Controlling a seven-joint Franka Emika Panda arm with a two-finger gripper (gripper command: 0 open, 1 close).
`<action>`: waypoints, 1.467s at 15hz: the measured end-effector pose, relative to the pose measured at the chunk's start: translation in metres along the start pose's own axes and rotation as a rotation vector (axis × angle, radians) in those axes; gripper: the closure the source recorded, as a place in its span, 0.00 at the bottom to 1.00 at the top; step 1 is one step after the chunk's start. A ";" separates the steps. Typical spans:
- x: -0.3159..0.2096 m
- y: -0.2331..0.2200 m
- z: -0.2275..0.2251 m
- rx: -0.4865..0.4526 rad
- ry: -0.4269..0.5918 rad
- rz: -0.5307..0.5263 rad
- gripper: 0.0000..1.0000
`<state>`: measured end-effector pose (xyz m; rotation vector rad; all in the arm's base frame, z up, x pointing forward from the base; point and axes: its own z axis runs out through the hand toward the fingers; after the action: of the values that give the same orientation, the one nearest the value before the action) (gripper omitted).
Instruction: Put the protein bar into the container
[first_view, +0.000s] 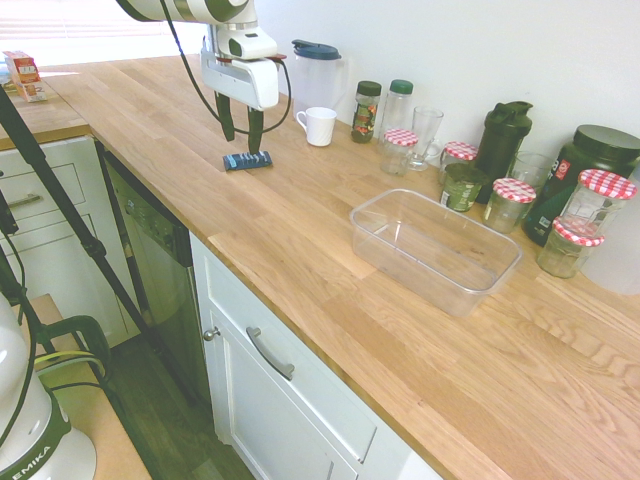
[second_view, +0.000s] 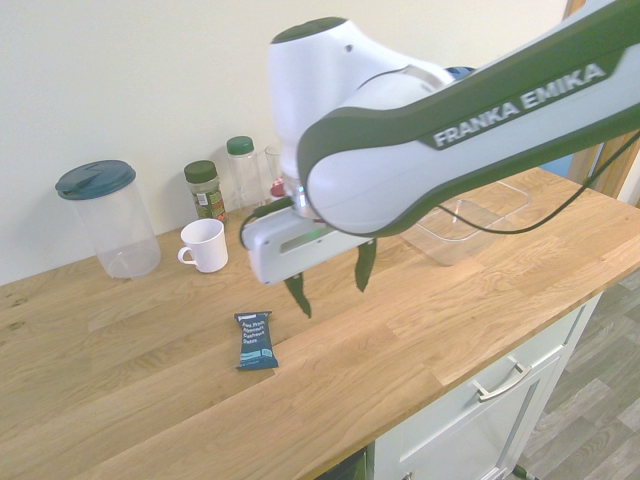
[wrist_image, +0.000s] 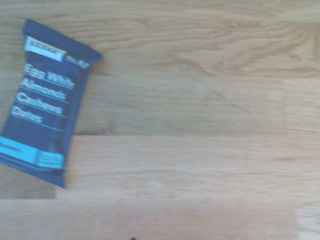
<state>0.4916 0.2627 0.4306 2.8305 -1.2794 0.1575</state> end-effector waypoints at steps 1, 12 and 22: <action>-0.008 -0.017 0.003 0.000 -0.008 0.007 0.00; -0.010 -0.134 0.051 -0.007 -0.057 0.155 0.00; 0.017 -0.144 0.083 -0.039 -0.065 0.108 0.00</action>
<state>0.6174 0.3395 0.3517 2.7564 -1.4333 0.0437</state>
